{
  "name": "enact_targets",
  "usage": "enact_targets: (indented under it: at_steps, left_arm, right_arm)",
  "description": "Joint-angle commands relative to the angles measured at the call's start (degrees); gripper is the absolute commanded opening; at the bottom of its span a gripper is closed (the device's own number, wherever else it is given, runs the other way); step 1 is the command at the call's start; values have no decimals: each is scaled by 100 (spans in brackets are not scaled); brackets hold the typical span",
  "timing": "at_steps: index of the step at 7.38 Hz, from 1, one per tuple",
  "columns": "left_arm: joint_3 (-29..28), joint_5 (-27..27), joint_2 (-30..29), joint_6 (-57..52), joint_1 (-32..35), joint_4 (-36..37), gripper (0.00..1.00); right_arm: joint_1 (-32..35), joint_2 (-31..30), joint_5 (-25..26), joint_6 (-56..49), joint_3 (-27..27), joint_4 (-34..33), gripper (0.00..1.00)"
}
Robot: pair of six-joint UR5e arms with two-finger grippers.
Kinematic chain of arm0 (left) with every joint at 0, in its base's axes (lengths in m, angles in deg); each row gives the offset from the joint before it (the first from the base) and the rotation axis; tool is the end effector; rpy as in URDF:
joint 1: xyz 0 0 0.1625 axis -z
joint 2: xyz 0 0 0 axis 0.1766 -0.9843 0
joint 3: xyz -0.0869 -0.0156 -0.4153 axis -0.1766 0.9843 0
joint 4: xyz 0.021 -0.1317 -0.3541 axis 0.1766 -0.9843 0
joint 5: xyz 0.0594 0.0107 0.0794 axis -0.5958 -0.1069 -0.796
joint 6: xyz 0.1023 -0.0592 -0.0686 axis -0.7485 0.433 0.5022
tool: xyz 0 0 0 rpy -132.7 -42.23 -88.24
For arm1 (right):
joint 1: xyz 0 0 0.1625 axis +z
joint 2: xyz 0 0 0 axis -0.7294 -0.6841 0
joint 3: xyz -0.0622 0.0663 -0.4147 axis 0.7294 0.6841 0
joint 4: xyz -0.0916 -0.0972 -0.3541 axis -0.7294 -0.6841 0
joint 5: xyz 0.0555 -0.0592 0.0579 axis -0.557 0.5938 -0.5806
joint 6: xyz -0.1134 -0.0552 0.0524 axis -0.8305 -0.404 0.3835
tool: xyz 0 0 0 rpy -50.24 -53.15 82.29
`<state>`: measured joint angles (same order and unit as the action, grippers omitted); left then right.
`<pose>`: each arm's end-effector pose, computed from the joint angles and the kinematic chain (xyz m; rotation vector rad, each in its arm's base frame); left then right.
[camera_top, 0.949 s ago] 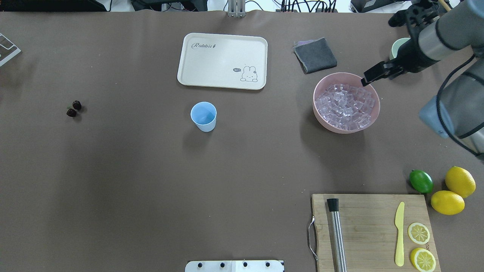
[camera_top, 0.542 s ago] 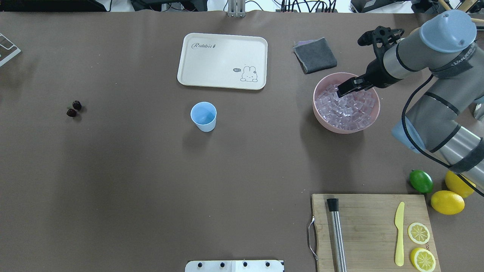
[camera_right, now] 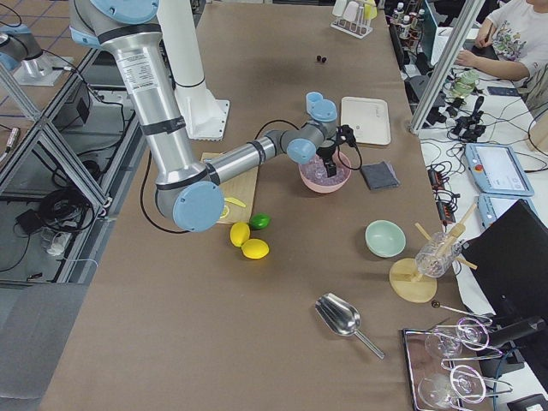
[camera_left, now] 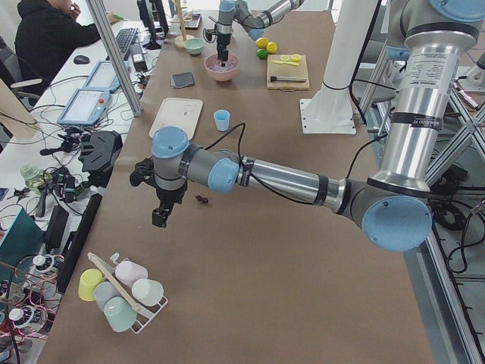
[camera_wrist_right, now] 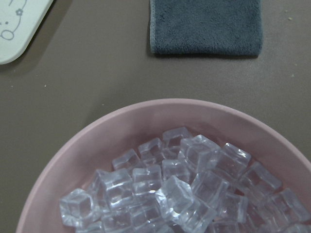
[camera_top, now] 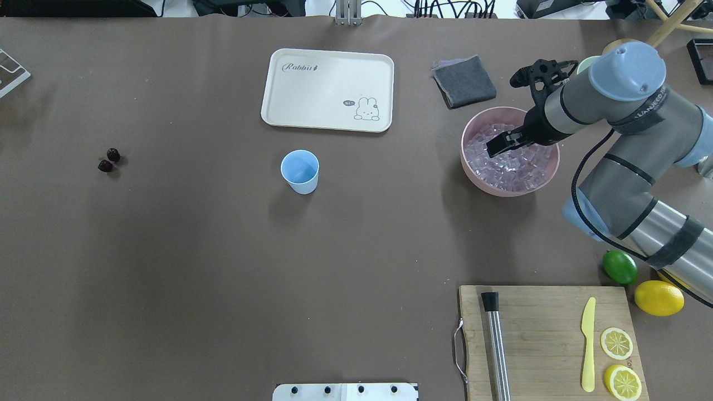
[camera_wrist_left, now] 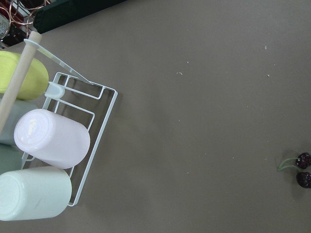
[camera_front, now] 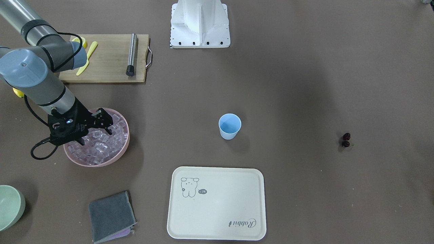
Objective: Put ice and cherries in cup
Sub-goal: 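Reach the right gripper down into the pink bowl of ice cubes, then close the right gripper on an ice cube and lift it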
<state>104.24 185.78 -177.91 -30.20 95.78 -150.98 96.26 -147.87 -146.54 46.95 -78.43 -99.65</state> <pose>-0.0038 -0.5507 0.5675 0.3287 0.6935 0.2327 -0.3566 -0.5214 0.4405 0.3176 -0.8653 -0.2435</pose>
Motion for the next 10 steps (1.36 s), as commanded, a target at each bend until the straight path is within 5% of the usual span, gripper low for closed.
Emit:
enact_targets:
  at_steps: [1, 10]
  left_arm:
    - [-20, 0, -2, 1, -9, 0, 98]
    - [-301, 0, -20, 19, -18, -343, 98]
  right_arm:
    - [-108, 1, 216, 3, 9, 0, 84]
    - [-143, 2, 225, -58, 44, -35, 70]
